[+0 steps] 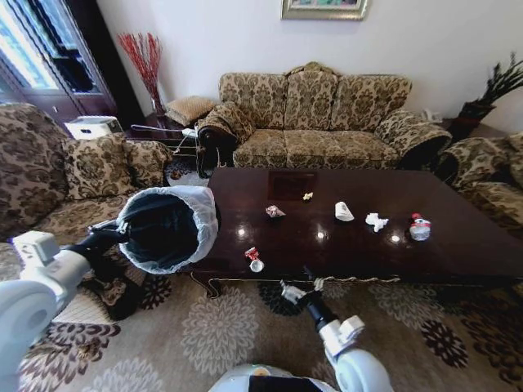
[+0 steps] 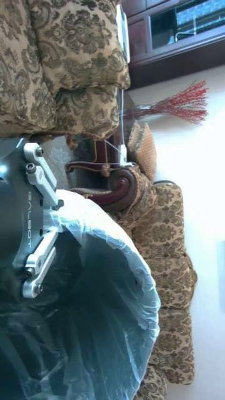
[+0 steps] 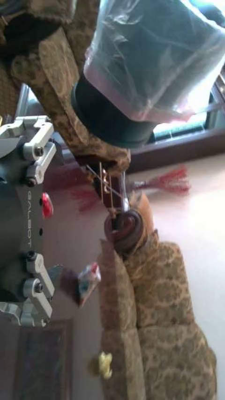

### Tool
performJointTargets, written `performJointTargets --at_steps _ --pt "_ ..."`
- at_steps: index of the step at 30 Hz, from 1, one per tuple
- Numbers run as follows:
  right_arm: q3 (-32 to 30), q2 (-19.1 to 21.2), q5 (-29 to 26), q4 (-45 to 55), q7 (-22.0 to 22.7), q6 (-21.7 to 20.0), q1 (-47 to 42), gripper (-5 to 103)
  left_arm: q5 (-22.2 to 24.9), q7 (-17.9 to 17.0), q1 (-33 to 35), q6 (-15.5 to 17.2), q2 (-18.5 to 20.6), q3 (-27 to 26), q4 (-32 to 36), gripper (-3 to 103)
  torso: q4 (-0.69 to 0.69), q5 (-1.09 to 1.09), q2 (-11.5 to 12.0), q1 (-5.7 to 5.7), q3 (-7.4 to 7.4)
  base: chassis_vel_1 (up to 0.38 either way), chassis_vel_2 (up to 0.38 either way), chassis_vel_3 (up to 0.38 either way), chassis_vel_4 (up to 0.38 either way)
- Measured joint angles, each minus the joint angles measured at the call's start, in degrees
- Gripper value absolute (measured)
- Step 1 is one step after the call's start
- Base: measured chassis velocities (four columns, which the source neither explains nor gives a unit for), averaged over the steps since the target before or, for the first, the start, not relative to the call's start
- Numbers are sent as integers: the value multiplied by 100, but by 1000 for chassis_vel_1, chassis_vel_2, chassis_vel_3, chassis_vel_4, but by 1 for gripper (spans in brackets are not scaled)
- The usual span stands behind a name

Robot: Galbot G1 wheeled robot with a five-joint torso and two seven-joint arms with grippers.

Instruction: Move to the front of the table and place the trash on the table into the trash bin.

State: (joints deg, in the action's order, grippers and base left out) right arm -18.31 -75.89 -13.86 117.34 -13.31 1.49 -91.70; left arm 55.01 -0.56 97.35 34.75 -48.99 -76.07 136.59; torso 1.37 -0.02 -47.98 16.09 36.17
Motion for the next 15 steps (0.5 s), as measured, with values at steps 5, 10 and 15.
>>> performJointTargets --at_steps 5,10,15 --pt "295 -28 340 -405 135 5 563 100 -8 -7 52 4 -58 31 80 0 -1 0 1 7 3 16 -7 -10 11" --pt "530 -17 402 -812 301 -30 943 100 -16 -11 165 6 -61 -27 127 0 -5 4 2 12 5 0 0 0 0" --pt "725 -27 421 -1186 448 -64 1232 100 -16 -17 255 -41 -67 -79 138 0 -2 -1 2 7 3 0 0 0 0"
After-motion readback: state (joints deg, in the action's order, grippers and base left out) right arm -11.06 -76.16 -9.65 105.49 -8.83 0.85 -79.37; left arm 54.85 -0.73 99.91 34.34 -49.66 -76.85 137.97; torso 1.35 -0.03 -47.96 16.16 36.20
